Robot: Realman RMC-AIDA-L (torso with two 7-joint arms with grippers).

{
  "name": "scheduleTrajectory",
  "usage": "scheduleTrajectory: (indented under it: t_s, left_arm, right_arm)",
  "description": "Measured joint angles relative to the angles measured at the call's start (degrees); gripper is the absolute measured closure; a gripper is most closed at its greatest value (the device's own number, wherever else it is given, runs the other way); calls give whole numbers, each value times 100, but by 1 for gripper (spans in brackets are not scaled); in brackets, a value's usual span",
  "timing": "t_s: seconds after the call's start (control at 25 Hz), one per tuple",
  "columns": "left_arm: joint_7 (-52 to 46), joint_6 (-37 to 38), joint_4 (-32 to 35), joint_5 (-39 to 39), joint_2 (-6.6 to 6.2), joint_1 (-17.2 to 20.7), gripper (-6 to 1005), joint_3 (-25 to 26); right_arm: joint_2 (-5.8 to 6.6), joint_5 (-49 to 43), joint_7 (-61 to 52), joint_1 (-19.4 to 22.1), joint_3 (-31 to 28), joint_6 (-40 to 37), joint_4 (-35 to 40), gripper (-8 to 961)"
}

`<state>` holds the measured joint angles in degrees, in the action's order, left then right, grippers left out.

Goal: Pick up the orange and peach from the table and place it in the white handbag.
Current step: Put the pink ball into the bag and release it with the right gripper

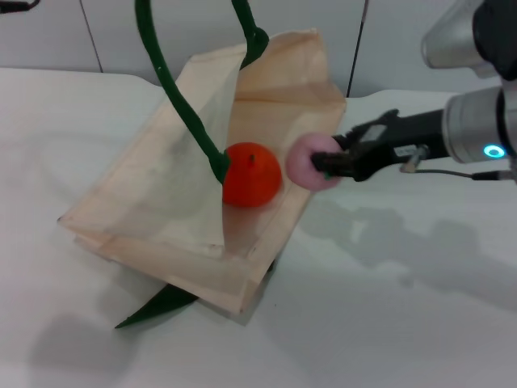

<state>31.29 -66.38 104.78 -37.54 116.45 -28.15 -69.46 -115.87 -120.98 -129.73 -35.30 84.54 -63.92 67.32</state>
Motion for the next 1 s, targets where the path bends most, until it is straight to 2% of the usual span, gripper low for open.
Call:
scheduleTrajectory:
  t_s: [0.16,0.68,1.0]
  left_arm:
    - [0,14,-24,-68,0,-126,854,-127]
    - [-17,100,-36,-227,0,-332,851,-529]
    - [-56,174,-34,-228,0,-406,850,-716]
  right_arm:
    - [-4,452,325,-134,84,255,-347,610]
    - [-6,1672,1621,-793,203,1036,-1750,618]
    - [-6,1876,1953,-999,229,1394,-2174,620]
